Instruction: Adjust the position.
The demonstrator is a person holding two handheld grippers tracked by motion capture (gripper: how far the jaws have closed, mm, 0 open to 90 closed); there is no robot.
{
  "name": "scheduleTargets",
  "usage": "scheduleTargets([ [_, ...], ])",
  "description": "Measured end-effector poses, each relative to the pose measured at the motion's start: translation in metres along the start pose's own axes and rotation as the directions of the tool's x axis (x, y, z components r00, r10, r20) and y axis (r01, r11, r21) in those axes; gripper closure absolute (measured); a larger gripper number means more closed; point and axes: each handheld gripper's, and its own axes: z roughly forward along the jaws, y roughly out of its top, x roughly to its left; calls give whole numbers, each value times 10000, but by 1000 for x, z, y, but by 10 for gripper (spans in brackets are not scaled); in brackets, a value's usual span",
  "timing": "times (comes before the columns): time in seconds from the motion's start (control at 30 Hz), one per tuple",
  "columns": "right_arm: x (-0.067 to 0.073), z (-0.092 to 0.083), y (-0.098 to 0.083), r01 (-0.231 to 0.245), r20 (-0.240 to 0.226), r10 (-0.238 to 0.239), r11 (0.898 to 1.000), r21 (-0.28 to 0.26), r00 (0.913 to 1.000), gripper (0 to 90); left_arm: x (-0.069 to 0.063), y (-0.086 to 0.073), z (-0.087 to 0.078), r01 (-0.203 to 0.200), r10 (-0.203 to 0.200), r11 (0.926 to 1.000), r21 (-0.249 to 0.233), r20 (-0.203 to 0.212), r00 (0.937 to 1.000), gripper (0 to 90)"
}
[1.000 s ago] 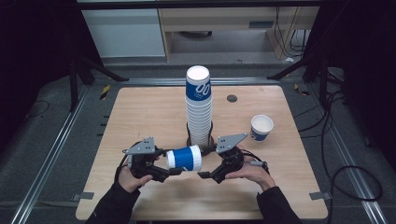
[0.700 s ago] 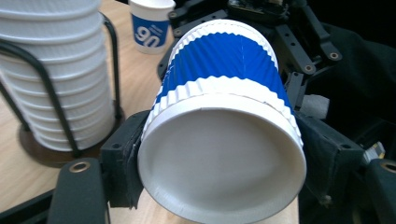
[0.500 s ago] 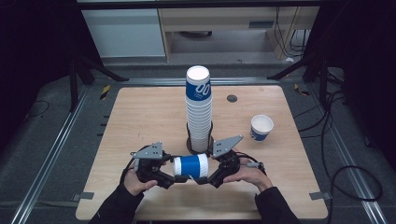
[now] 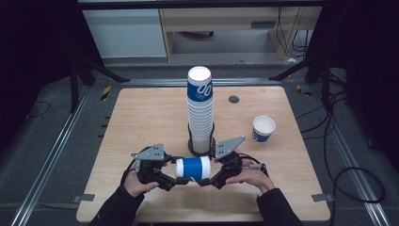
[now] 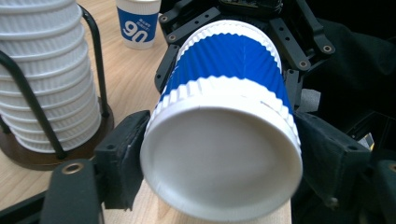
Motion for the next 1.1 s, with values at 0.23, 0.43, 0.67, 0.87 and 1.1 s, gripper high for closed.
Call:
scheduleTargets([
  [0.23,-2,-9,1,39,363,-38,10000,-22,9993,158,4,1,-11,-64,65,10000,24,-395,9992,172],
  [0.43,-4,-12,-1,92,760,-118,9994,347,9970,158,11,-3,-10,13,28,9971,763,-526,9986,153],
  [0.67,-2,0,-6,339,1009,-492,9883,1484,9937,157,10,-8,2,-228,330,9850,1713,-571,9978,129],
  [0.87,1,13,-6,527,849,-720,9762,2103,9938,157,6,-12,14,-569,740,9643,2585,-568,9956,128],
  [1.1,5,24,-6,750,648,-953,9616,2639,9933,156,2,-16,27,-935,1147,9341,3446,-417,9925,155],
])
